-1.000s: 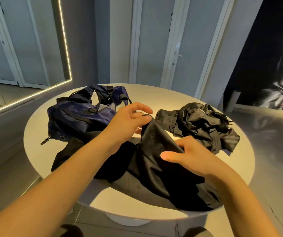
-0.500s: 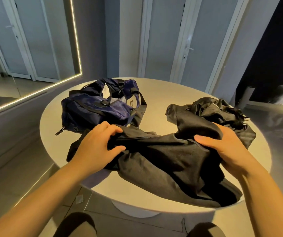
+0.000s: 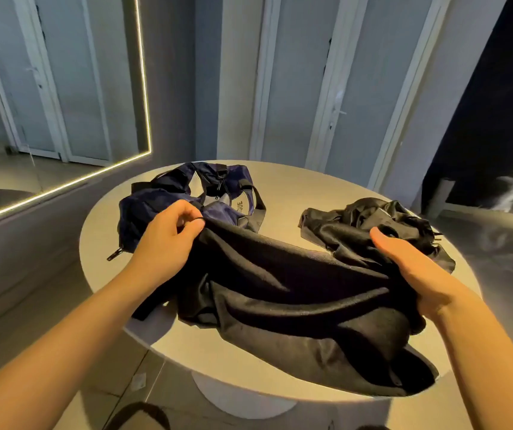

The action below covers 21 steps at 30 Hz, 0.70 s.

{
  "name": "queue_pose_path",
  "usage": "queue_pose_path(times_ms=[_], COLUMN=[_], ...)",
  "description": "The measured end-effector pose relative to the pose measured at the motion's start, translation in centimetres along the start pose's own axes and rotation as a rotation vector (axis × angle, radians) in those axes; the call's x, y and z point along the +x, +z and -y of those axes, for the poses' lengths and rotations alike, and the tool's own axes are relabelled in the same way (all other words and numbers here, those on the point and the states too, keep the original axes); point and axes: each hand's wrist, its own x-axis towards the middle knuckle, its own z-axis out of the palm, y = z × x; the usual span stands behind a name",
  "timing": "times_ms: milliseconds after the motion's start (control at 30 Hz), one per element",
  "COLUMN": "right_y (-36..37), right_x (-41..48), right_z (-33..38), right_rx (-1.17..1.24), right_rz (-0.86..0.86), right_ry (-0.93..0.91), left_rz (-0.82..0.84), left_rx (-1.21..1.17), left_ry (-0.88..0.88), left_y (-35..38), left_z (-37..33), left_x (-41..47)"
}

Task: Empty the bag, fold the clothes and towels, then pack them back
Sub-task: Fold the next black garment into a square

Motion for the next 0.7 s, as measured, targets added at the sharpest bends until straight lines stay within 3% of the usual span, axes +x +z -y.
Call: queue_pose_path(times_ms=[200, 467, 533, 700], right_y=[-1.3, -4.1, -4.0, -3.4], right_x=[-0.2, -1.3, -2.4, -5.4], right_z=[4.9, 11.5, 12.8, 16.3], right_rx=[-0.22, -0.41, -0.414, -0.358], right_rz=[0.002, -0.436, -0.465, -0.452], right_ry=[-0.176, -0.582, -0.644, -0.767], left_rz=[-0.09, -0.002, -0.045, -0.152], left_rx=[0.013, 0.584, 0.644, 0.448], left_ry=[0.193, 0.626, 0.618, 0.307], left_y=[-2.9, -10.2, -11.7, -14.9], left_z=[-4.0, -10.0, -11.2, -13.1], left_x=[2.2, 2.4, 2.7, 4.5])
